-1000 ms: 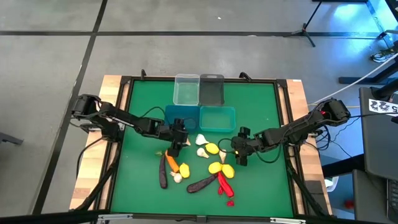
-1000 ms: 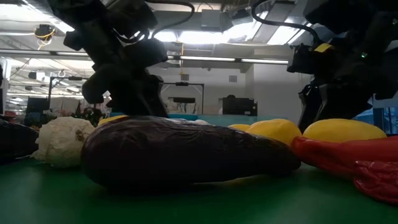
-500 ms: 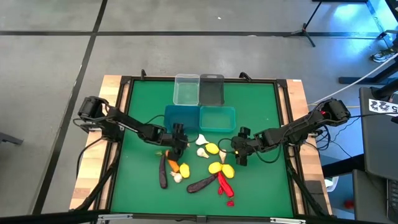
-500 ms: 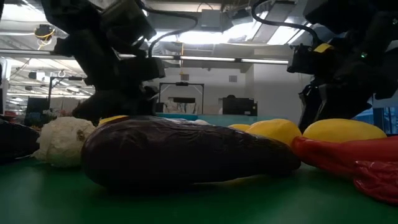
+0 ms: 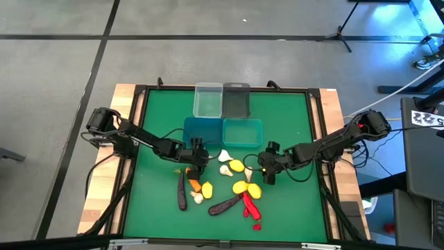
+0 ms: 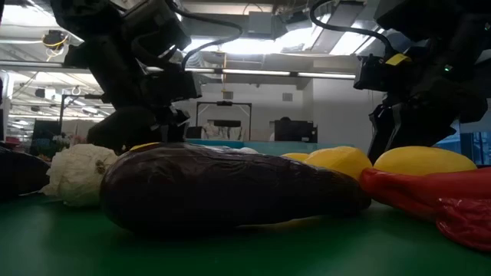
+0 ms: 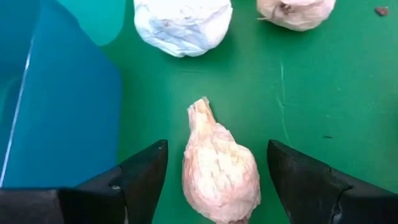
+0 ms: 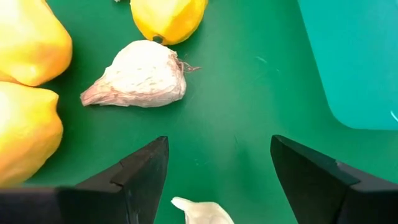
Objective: Sort produce into baskets
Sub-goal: Put the white garlic into the transparent bin
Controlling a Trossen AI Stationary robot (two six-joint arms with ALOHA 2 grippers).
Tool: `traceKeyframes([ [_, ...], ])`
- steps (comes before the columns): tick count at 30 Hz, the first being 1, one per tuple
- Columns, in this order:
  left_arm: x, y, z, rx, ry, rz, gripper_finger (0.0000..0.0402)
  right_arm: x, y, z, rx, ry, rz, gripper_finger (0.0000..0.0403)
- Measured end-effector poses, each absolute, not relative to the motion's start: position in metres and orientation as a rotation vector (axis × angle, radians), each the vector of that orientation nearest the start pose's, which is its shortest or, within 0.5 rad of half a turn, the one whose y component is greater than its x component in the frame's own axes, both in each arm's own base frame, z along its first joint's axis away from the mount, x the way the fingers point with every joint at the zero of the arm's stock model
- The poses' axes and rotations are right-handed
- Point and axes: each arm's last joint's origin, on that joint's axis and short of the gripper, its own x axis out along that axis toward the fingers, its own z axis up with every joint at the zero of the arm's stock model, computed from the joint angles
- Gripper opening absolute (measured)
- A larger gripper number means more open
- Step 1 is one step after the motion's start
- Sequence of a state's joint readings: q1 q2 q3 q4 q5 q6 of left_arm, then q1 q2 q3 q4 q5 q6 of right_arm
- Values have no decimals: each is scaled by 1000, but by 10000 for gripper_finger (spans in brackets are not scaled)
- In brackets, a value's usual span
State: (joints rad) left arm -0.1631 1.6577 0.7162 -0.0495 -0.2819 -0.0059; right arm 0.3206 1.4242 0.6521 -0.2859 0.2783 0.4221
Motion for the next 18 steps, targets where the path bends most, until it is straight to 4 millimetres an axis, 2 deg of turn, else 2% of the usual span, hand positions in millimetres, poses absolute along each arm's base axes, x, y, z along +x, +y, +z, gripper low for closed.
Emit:
traceKeyframes([
  [11,284,-39,123,202,981,114,176,236,70,153,73,992,-175,280],
  [18,284,-39,123,181,978,128,140,236,70,153,73,992,-175,280],
])
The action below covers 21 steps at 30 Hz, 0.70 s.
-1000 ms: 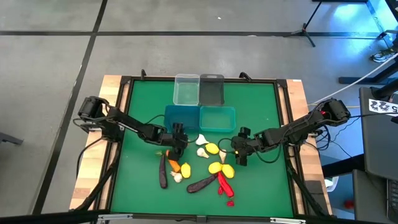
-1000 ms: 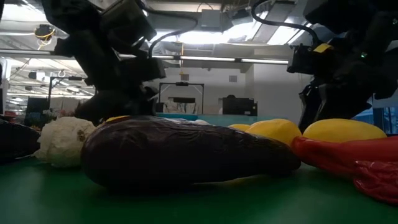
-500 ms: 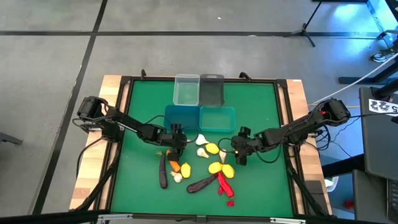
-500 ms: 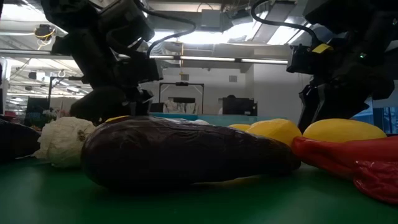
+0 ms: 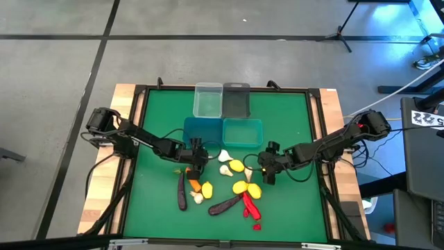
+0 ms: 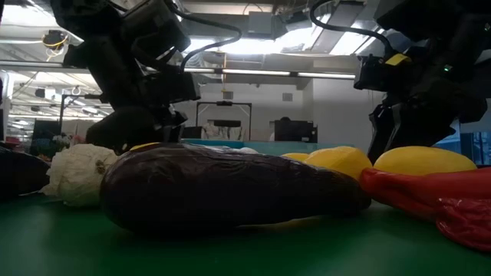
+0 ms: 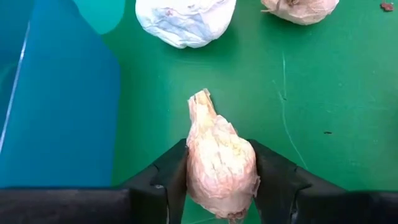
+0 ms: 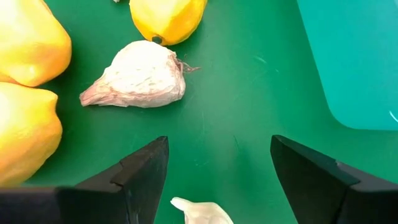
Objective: Sort produce into baskets
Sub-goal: Put the white garlic into the transparent bin
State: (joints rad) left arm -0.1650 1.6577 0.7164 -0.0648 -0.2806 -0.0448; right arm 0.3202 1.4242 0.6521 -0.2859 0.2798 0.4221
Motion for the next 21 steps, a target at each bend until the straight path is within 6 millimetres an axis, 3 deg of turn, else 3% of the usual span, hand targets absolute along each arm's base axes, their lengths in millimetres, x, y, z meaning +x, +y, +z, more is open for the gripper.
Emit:
traceKeyframes([
  [11,307,-43,149,151,885,131,147,236,70,153,73,992,-175,280],
  [15,312,-44,173,137,834,132,147,236,70,153,73,992,-175,280],
  [21,302,-33,221,98,691,169,148,236,70,153,72,991,-175,280],
])
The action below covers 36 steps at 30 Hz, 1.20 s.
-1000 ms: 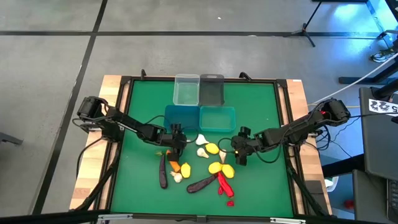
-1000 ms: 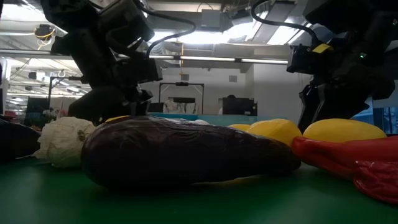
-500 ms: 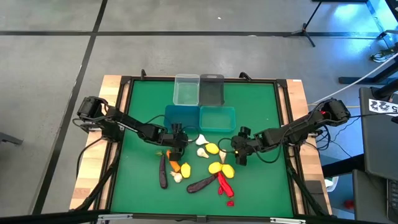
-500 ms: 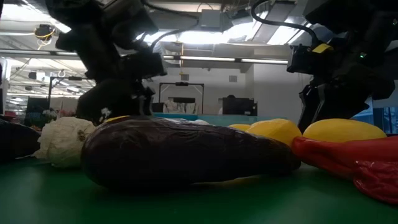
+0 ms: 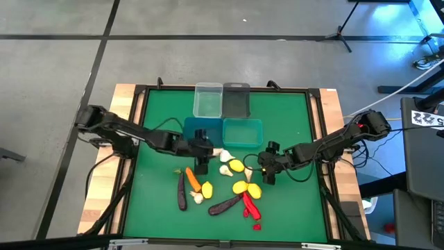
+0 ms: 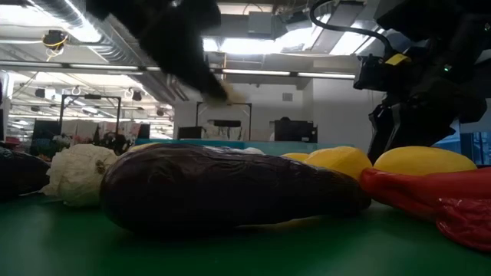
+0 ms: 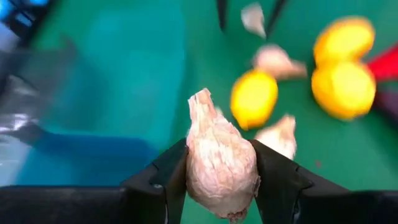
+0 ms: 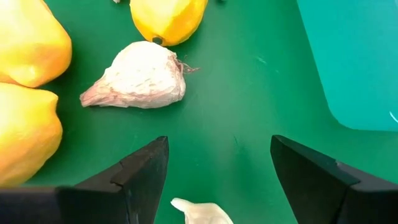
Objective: Sort produce into baskets
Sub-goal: Put the white garlic into the transparent bin
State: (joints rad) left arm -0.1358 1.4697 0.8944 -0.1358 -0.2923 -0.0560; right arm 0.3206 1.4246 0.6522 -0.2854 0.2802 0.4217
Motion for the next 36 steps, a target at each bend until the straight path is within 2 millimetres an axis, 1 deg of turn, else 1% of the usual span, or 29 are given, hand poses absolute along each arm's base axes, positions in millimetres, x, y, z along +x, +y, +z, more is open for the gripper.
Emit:
traceKeyframes([
  [3,288,-18,248,115,616,240,148,236,70,153,72,992,-175,280],
  [7,269,13,281,162,500,406,148,237,70,154,76,980,-175,280],
  [9,262,33,292,154,454,486,148,237,70,154,72,972,-183,280],
  [12,253,65,296,127,444,612,148,239,70,156,78,949,-183,280],
  [14,248,86,294,103,463,681,148,240,71,156,81,940,-182,280],
  [17,244,113,287,37,480,711,148,240,71,156,83,935,-180,280],
  [20,244,132,276,-17,505,711,151,240,71,156,83,935,-181,280],
  [23,248,147,262,-26,552,733,164,240,71,156,83,934,-181,280],
  [27,258,158,243,-1,607,734,193,240,71,156,81,930,-186,280],
  [31,265,162,224,28,682,704,223,240,71,156,81,930,-185,280],
  [34,268,162,218,41,710,673,244,240,71,156,81,930,-185,280],
  [36,270,159,217,33,715,629,256,240,71,156,81,930,-185,280],
])
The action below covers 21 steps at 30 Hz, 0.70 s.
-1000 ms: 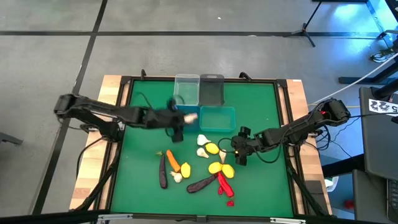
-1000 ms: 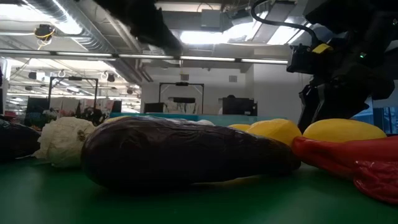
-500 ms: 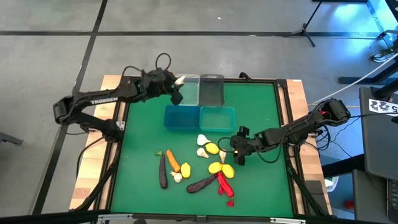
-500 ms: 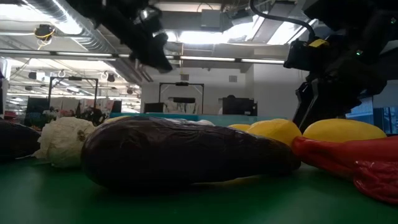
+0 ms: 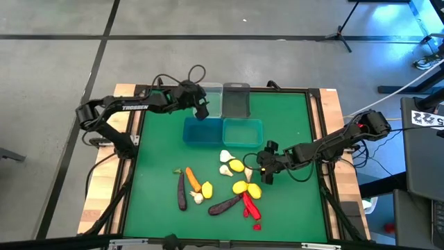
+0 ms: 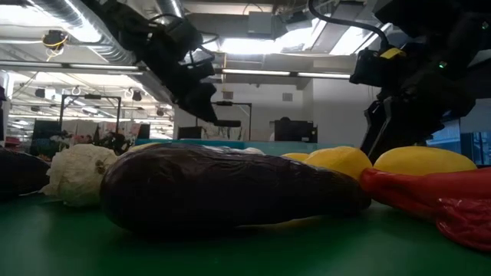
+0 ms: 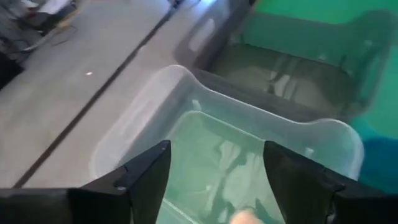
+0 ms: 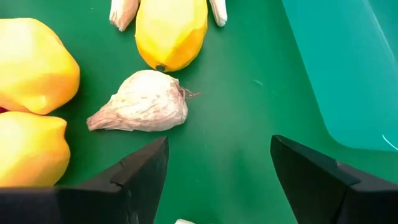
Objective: Sort produce into baskets
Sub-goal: Put the white garlic into the transparent bin
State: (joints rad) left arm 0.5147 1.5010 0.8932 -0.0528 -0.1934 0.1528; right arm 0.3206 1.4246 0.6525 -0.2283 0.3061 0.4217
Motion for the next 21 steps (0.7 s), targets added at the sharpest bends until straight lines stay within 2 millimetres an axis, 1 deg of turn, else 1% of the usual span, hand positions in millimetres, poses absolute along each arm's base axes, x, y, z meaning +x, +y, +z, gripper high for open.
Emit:
traceKeyframes([
  [2,272,150,221,27,700,546,264,240,71,156,81,930,-185,280],
  [5,276,129,233,29,652,383,265,240,71,156,81,930,-186,280],
  [8,280,98,245,47,602,207,262,240,71,157,81,929,-186,280],
  [11,289,65,251,57,556,89,262,241,71,157,83,925,-186,280],
  [13,295,43,250,84,553,53,262,241,71,157,85,921,-185,280],
  [16,304,16,242,153,563,65,261,243,71,158,91,903,-181,280],
  [19,312,-6,234,200,564,58,261,244,72,159,99,886,-178,280],
  [21,316,-19,227,191,567,36,261,244,72,159,101,881,-176,280],
])
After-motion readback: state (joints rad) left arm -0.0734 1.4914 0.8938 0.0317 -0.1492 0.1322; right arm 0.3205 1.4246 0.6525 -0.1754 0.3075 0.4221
